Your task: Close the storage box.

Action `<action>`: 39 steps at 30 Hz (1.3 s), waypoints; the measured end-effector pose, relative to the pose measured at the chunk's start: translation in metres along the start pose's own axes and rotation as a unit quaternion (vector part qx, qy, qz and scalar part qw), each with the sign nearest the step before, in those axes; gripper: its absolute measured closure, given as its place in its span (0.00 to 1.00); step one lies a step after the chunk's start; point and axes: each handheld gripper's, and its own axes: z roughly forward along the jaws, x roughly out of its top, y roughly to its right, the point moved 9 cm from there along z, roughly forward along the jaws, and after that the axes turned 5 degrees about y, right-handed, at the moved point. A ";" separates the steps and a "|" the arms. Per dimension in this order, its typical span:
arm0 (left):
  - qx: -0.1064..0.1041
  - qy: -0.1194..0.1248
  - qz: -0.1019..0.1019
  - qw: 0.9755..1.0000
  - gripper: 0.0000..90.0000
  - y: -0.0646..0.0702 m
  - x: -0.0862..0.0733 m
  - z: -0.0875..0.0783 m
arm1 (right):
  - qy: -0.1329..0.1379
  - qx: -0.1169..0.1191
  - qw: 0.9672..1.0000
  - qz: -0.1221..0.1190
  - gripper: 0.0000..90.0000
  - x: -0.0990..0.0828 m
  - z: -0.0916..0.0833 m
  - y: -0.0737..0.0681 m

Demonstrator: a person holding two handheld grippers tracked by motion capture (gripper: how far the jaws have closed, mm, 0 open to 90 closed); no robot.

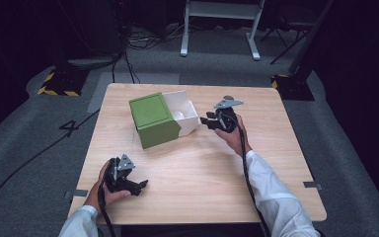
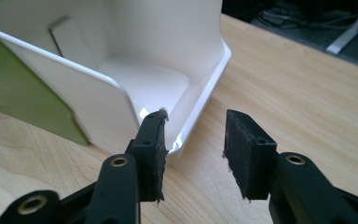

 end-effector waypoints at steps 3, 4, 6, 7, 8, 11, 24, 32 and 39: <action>0.000 0.000 0.000 1.000 0.01 0.000 0.000 0.000 | -0.012 0.004 1.000 0.009 0.64 -0.004 0.011 0.000; 0.000 0.000 0.000 1.000 0.01 0.000 0.000 0.000 | -0.015 0.004 1.000 0.012 0.64 -0.005 0.014 0.000; 0.000 0.000 0.000 1.000 0.01 0.000 0.000 0.000 | -0.018 0.003 1.000 0.015 0.65 -0.006 0.020 0.000; 0.000 0.000 0.000 1.000 0.01 0.000 0.000 0.000 | -0.020 0.007 1.000 0.020 0.65 -0.006 0.022 0.001; 0.000 0.000 0.001 1.000 0.01 0.000 0.000 0.000 | -0.024 0.009 0.999 0.021 0.67 -0.006 0.025 0.001; 0.000 0.000 0.000 1.000 0.01 0.000 0.000 0.000 | -0.039 0.019 0.999 0.023 0.71 -0.006 0.033 -0.001; -0.002 -0.002 0.001 1.000 0.00 0.000 0.000 0.000 | -0.051 0.022 0.998 0.034 0.76 -0.002 0.051 -0.002; -0.006 0.000 0.002 1.000 0.00 0.001 0.002 0.002 | -0.053 0.032 0.998 0.001 0.79 0.005 0.053 -0.017; -0.007 -0.001 0.005 1.000 0.00 0.001 0.002 0.002 | -0.052 0.033 0.998 0.006 0.77 0.008 0.057 -0.025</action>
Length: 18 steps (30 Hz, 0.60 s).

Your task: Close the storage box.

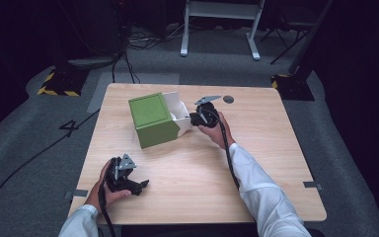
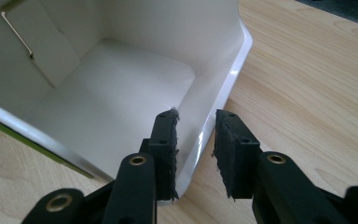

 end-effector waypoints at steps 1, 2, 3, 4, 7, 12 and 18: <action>0.000 0.000 0.000 1.000 0.00 0.000 0.000 0.000 | 0.002 0.002 1.000 -0.001 0.77 0.001 0.001 -0.002; 0.000 0.000 0.000 1.000 0.00 0.000 0.000 0.000 | 0.002 0.005 1.000 -0.002 0.77 0.002 0.001 -0.004; 0.000 0.000 0.000 1.000 0.00 0.000 0.000 0.000 | 0.001 0.006 1.000 -0.002 0.78 0.002 0.001 -0.006; -0.001 0.000 0.000 1.000 0.00 0.000 0.000 0.000 | 0.002 0.008 1.000 -0.001 0.78 0.003 0.002 -0.007; -0.002 0.000 0.001 1.000 0.00 0.000 0.000 0.000 | 0.004 0.017 1.000 0.006 0.78 0.004 0.004 -0.011; -0.001 0.000 0.001 1.000 0.00 0.000 0.000 0.000 | 0.004 0.023 1.000 -0.007 0.77 0.009 0.006 -0.020; -0.001 0.000 0.001 1.000 0.00 0.000 0.000 0.000 | 0.000 0.036 0.999 -0.017 0.76 0.011 0.009 -0.035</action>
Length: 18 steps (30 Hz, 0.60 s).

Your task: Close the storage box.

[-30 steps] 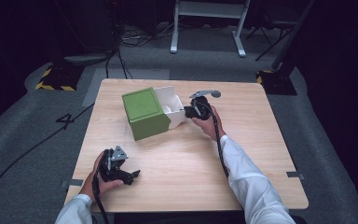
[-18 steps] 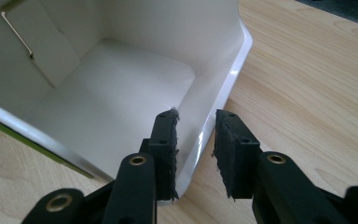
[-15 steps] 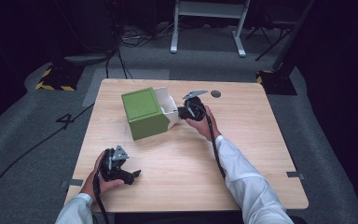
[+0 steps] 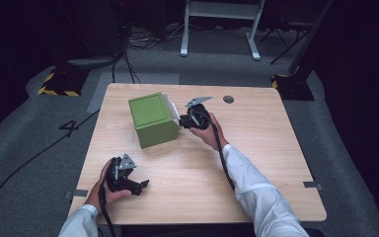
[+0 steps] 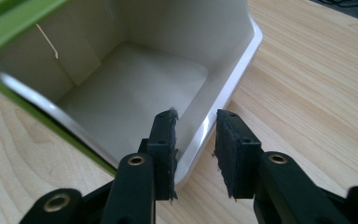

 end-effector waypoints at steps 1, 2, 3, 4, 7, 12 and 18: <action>0.000 0.000 0.000 1.000 0.00 0.000 0.000 0.000 | 0.000 0.003 1.000 0.002 0.75 0.000 0.000 -0.003; 0.000 0.000 0.000 1.000 0.00 0.000 0.000 0.000 | 0.000 0.006 1.000 -0.001 0.75 0.001 0.001 -0.005; 0.000 0.000 0.000 1.000 0.00 0.000 0.000 0.000 | -0.001 0.008 1.000 -0.003 0.75 0.001 0.001 -0.008; 0.000 0.000 0.000 1.000 0.00 0.000 0.000 0.000 | -0.001 0.011 1.000 -0.007 0.74 0.002 0.002 -0.010; 0.000 0.000 0.001 1.000 0.00 0.000 0.000 0.000 | -0.001 0.012 1.000 -0.009 0.74 0.002 0.002 -0.011; 0.000 0.000 0.000 1.000 0.00 0.000 0.000 0.000 | -0.001 0.011 1.000 -0.009 0.69 0.001 0.000 -0.008; 0.000 0.000 0.000 1.000 0.00 0.000 0.000 0.000 | 0.008 -0.002 1.000 -0.021 0.60 0.003 -0.014 -0.004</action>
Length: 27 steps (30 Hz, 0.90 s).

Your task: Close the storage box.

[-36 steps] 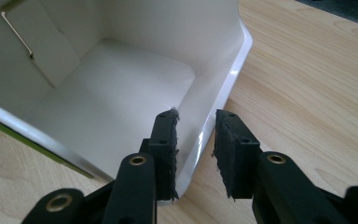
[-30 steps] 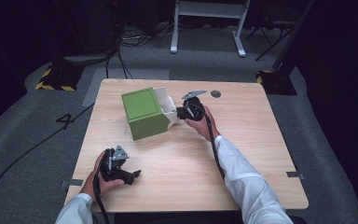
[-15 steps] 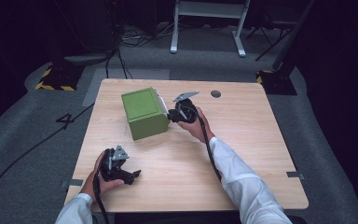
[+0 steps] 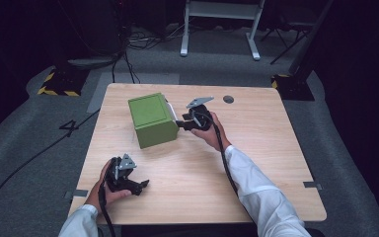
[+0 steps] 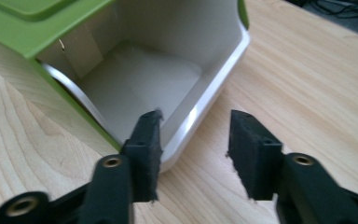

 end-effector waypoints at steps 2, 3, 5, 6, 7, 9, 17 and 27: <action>0.000 0.000 0.000 1.000 0.00 0.000 0.000 0.000 | -0.003 -0.014 1.000 -0.005 0.55 -0.001 -0.006 0.004; 0.000 0.000 0.000 1.000 0.00 0.000 0.000 0.000 | -0.005 -0.022 1.000 -0.008 0.53 -0.002 -0.009 0.007; 0.000 0.000 0.000 1.000 0.00 0.000 0.000 0.000 | -0.007 -0.030 0.999 -0.006 0.49 -0.004 -0.015 0.012; 0.000 0.000 0.000 1.000 0.00 0.000 0.000 0.000 | -0.009 -0.036 0.999 -0.010 0.47 -0.005 -0.018 0.015; 0.000 0.000 0.000 1.000 0.00 0.000 0.000 0.000 | -0.010 -0.042 0.999 -0.011 0.45 -0.005 -0.022 0.018; 0.000 0.000 0.000 1.000 0.00 0.000 0.000 0.000 | -0.009 -0.048 0.999 -0.011 0.40 -0.007 -0.029 0.022; 0.000 0.000 0.000 1.000 0.00 0.000 0.000 0.000 | -0.033 -0.077 0.995 -0.054 0.26 -0.021 -0.065 0.031; 0.002 0.000 -0.001 1.000 0.00 0.000 0.000 0.000 | -0.049 -0.082 0.992 -0.078 0.22 -0.047 -0.114 0.038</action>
